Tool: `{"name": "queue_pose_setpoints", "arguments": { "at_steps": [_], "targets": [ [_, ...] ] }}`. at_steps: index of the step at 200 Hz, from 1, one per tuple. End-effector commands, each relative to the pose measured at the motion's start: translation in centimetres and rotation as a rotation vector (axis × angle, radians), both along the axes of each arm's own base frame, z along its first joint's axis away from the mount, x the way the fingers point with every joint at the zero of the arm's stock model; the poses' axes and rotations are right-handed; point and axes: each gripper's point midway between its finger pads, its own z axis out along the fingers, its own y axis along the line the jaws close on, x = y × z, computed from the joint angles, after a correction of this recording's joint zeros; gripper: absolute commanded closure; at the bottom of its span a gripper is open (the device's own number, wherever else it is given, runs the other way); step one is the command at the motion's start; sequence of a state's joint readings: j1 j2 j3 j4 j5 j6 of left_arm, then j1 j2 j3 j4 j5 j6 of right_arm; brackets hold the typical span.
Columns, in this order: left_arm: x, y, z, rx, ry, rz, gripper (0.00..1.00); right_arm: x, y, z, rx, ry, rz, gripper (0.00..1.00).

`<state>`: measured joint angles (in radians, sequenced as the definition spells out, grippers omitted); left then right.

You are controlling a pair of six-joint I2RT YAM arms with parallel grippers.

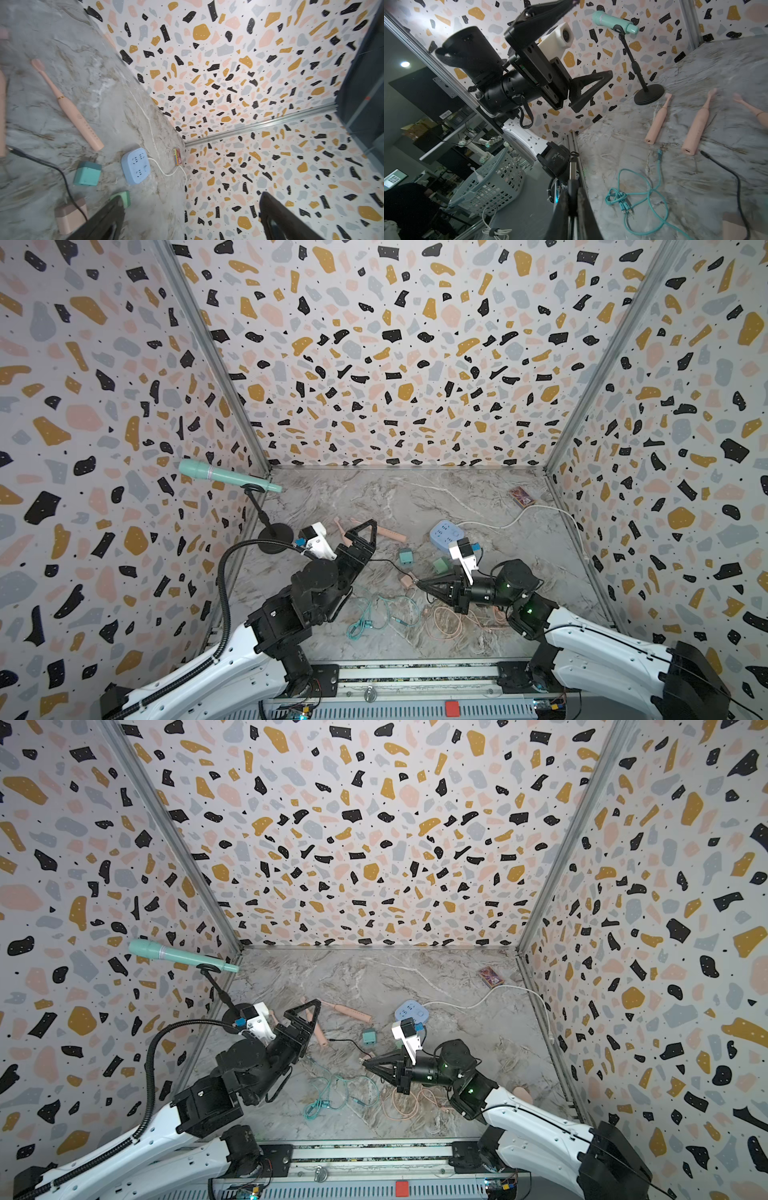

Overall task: Charge the electric toothbrush
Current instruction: Pick up the plug from the center of the board.

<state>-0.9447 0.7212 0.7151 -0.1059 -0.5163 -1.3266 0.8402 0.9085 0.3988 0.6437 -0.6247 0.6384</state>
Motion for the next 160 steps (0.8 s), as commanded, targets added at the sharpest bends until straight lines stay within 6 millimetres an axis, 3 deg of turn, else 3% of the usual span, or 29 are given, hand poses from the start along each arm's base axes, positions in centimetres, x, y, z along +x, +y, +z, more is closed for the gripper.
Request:
{"name": "queue_pose_setpoints", "arguments": {
  "at_steps": [1,26,52,74,90,107,160],
  "targets": [
    [0.6,-0.1,-1.9,0.088,0.055,0.019,0.0,1.2,-0.7,-2.3,-0.111,-0.036,-0.091,1.0],
    [1.5,-1.8,-4.3,0.162,0.129,-0.018,0.0,2.7,-2.2,-2.2,-0.131,0.002,-0.213,1.0],
    [2.4,-4.7,-9.2,0.263,0.273,-0.119,0.0,5.4,-6.1,-2.9,-0.159,0.097,-0.45,1.0],
    [2.9,-7.1,-12.8,0.302,0.369,-0.192,0.0,5.5,-7.3,-4.1,-0.208,0.166,-0.457,1.0],
    [3.4,-8.4,-13.9,0.329,0.402,-0.231,0.0,4.6,-7.2,-4.0,-0.206,0.178,-0.413,1.0],
    [4.0,-8.9,-14.5,0.366,0.413,-0.228,0.0,3.6,-7.6,-2.5,-0.171,0.14,-0.394,1.0],
    [6.9,-9.3,-17.7,0.509,0.453,-0.221,0.0,4.0,-11.4,0.1,-0.241,0.056,-0.571,1.0]
  ]
}}
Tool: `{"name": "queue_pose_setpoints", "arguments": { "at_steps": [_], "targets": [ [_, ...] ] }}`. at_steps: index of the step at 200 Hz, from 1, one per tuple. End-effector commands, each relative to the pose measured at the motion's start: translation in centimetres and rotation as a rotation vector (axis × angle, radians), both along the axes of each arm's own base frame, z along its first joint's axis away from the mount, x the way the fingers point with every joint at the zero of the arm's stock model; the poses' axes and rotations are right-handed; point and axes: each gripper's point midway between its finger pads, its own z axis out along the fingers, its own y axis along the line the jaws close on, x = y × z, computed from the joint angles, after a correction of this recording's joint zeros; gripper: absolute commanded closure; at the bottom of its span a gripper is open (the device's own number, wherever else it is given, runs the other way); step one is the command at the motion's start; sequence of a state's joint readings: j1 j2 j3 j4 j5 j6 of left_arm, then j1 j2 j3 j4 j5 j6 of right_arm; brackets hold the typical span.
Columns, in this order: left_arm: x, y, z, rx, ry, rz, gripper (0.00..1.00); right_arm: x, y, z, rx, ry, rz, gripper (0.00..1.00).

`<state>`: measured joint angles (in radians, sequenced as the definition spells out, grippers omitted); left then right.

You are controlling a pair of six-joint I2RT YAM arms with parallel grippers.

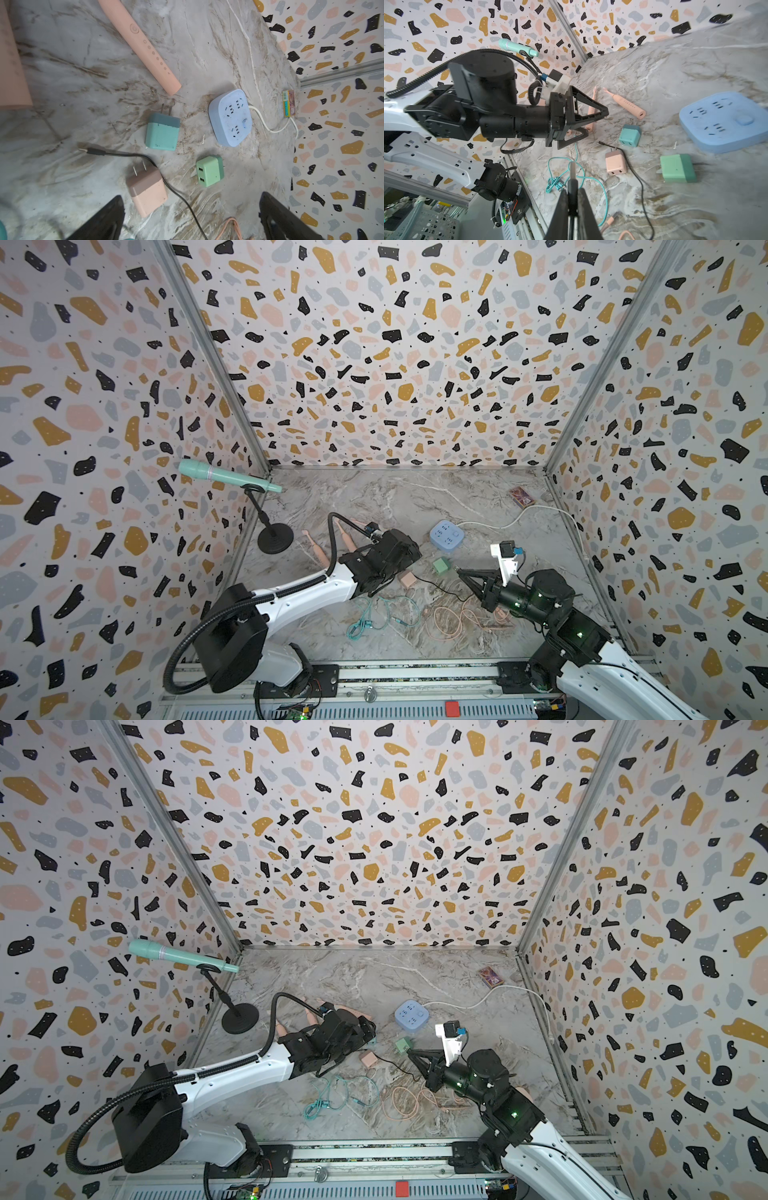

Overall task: Charge the electric toothbrush
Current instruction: Pick up the plug from the center of the board.

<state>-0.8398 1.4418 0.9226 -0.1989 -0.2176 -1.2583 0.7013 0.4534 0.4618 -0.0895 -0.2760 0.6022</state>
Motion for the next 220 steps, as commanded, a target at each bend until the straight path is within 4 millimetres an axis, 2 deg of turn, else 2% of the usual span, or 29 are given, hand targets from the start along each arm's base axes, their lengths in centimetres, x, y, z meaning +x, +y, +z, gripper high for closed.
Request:
{"name": "queue_pose_setpoints", "arguments": {
  "at_steps": [1,38,87,128,141,168,182,220],
  "targets": [
    [1.4,-0.6,-0.7,0.075,-0.007,-0.045,0.0,0.4,-1.8,1.5,-0.074,-0.033,-0.082,1.0],
    [3.4,-1.1,-3.1,0.241,0.024,-0.079,0.0,0.0,-2.2,1.9,-0.078,-0.054,-0.084,1.0],
    [4.7,-1.0,-6.8,0.406,0.09,-0.103,0.02,-0.7,-2.1,2.4,-0.063,-0.079,-0.05,1.0],
    [5.4,-0.6,-7.8,0.48,0.097,-0.095,0.1,-0.9,-2.0,2.5,-0.065,-0.088,-0.036,1.0],
    [5.7,-0.6,-8.2,0.505,0.098,-0.097,0.17,-1.0,-1.9,2.5,-0.061,-0.089,-0.027,1.0],
    [6.2,-0.7,-8.8,0.545,0.101,-0.102,0.21,-1.2,-1.8,2.7,-0.056,-0.092,-0.018,1.0],
    [6.5,-0.8,-9.1,0.563,0.104,-0.106,0.26,-1.3,-1.8,2.7,-0.054,-0.092,-0.014,1.0],
    [6.7,-0.6,-9.5,0.579,0.123,-0.111,0.27,-1.5,-1.8,2.8,-0.051,-0.09,-0.007,1.0]
  ]
}}
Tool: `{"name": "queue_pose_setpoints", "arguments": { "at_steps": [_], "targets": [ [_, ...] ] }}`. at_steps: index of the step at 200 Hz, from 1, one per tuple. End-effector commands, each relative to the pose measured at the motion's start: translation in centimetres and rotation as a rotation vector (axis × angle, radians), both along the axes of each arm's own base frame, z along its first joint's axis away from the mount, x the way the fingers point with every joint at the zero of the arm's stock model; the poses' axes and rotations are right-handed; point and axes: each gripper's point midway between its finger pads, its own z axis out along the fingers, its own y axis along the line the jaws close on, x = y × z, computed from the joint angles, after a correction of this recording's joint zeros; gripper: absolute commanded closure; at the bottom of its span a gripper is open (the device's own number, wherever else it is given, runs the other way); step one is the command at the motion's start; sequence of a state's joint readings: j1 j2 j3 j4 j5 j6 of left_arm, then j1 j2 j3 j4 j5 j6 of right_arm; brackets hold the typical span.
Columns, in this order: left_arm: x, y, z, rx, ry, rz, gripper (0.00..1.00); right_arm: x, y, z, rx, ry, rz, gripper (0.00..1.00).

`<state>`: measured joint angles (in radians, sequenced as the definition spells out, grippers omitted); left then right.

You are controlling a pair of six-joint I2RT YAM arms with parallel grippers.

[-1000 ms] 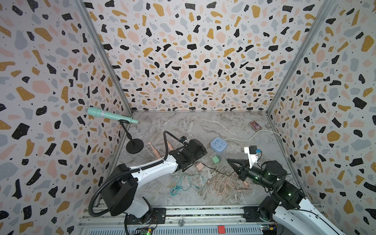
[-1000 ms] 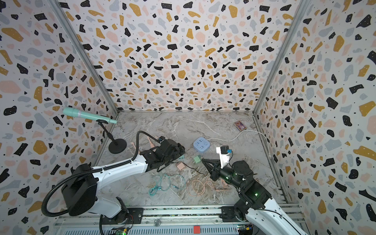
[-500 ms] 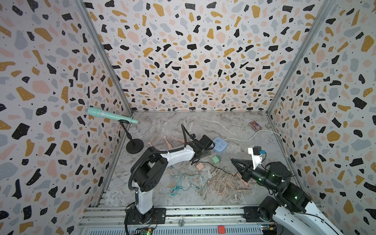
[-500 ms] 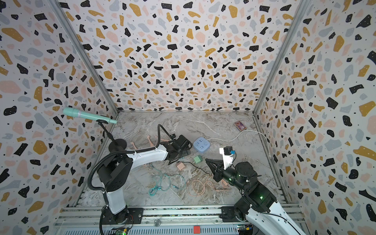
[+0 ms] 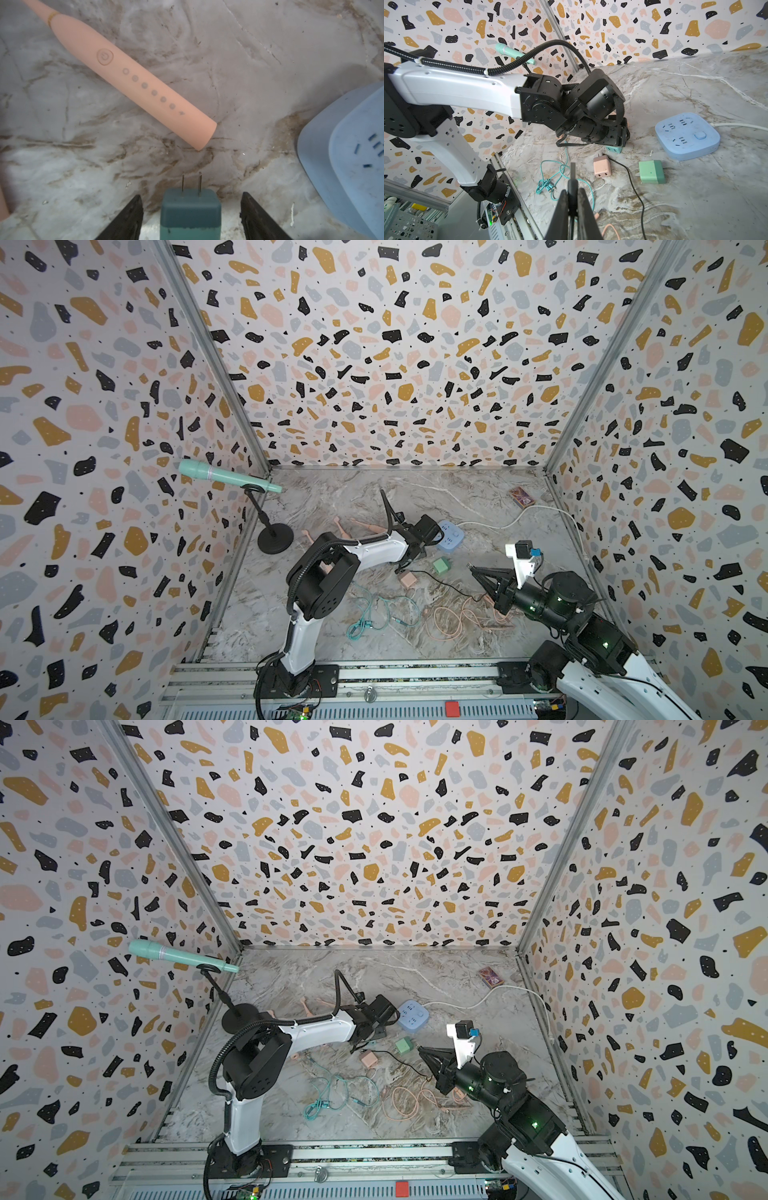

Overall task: Charge the electric toothbrush
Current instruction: Pick up the plug from the center of the board.

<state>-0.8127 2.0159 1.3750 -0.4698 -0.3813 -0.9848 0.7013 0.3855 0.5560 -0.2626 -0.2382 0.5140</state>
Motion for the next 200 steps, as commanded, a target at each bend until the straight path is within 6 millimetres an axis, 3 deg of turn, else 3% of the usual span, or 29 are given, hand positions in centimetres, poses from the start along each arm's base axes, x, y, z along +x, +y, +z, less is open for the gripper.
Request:
{"name": "queue_pose_setpoints", "arguments": {
  "at_steps": [1,74,121,164,200],
  "targets": [
    [0.3,0.7,0.0,0.044,0.01,-0.003,0.27,-0.4,-0.1,0.8,0.011,-0.022,0.014,1.0],
    [-0.2,0.7,-1.7,0.078,0.191,-0.045,0.29,0.0,-0.4,0.9,-0.03,0.035,-0.018,1.0],
    [0.1,1.5,-2.0,0.117,0.234,-0.078,0.41,-0.2,-0.5,0.7,-0.034,0.043,-0.017,1.0],
    [-0.5,1.4,-2.4,0.131,0.27,-0.111,0.45,0.0,-0.5,0.5,-0.048,0.043,-0.021,1.0],
    [-1.5,1.3,-2.6,0.125,0.293,-0.123,0.38,0.1,-0.6,0.6,-0.057,0.037,-0.025,1.0]
  ]
}}
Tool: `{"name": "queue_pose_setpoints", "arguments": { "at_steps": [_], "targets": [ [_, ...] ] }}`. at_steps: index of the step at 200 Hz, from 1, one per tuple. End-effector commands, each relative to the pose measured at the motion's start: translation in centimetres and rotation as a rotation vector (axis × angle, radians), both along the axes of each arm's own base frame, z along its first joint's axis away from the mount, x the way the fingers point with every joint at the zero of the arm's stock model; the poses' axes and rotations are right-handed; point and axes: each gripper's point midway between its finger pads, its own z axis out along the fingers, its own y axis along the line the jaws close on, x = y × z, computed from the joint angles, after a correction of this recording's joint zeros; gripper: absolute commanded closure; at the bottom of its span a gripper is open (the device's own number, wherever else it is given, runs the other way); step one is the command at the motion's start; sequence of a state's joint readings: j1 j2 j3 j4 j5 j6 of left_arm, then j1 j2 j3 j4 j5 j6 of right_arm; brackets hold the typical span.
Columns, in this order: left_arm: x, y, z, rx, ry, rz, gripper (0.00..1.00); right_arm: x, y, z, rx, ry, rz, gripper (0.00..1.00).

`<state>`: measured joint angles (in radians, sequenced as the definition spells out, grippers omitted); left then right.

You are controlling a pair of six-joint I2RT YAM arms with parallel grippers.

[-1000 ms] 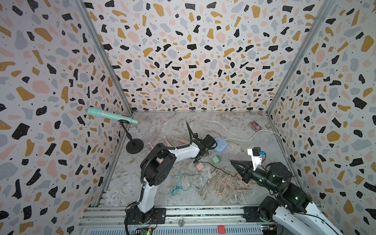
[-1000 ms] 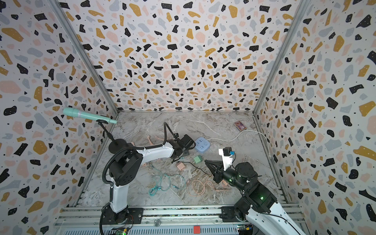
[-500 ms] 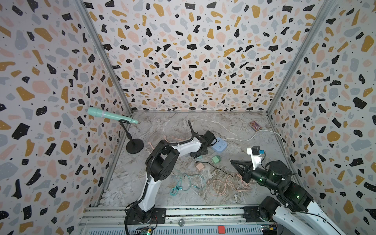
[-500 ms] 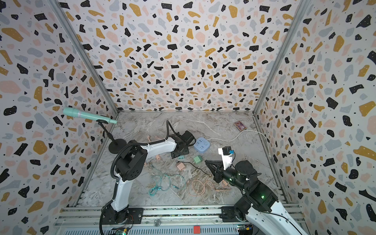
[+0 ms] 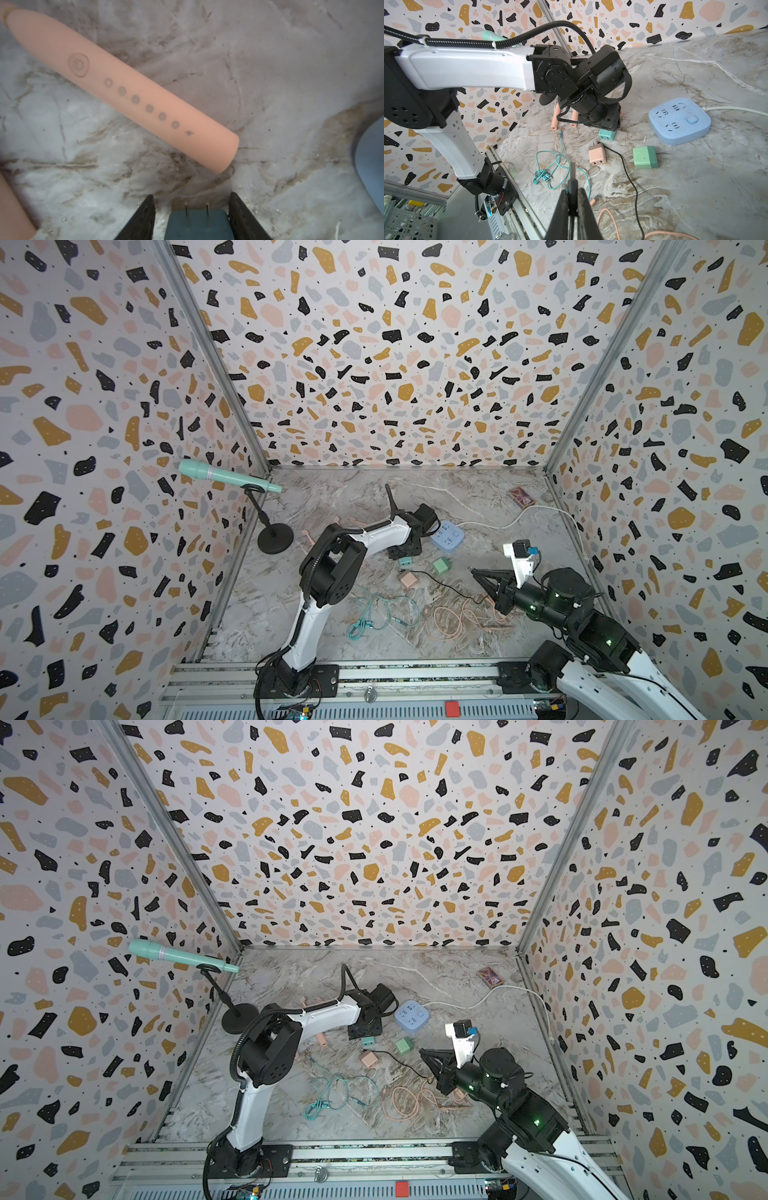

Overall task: Charge the electric toothbrush
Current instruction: Pick up the plug from the center of the board.

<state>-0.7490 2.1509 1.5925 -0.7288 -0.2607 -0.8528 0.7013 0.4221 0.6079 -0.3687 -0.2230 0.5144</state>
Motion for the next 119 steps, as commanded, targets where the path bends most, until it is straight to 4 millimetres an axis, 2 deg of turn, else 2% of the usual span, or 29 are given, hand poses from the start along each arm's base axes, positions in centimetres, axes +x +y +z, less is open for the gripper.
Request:
{"name": "queue_pose_setpoints", "arguments": {
  "at_steps": [1,37,76,94,119],
  "targets": [
    [-1.9,0.5,-1.0,0.03,0.082,-0.031,0.37,0.1,-0.2,1.5,0.003,-0.03,-0.01,1.0],
    [-2.2,0.4,-1.4,0.031,0.09,-0.037,0.37,0.3,-0.1,1.3,-0.003,-0.031,-0.006,1.0],
    [-2.6,0.0,-1.9,0.029,0.101,-0.044,0.47,0.3,-0.1,1.6,-0.007,-0.039,-0.006,1.0],
    [-2.9,-0.2,-2.1,0.034,0.103,-0.056,0.55,0.4,0.0,1.6,-0.009,-0.04,-0.003,1.0],
    [-3.4,0.3,-2.5,0.045,0.119,-0.061,0.55,0.4,0.2,1.6,-0.011,-0.041,0.003,1.0]
  ]
}}
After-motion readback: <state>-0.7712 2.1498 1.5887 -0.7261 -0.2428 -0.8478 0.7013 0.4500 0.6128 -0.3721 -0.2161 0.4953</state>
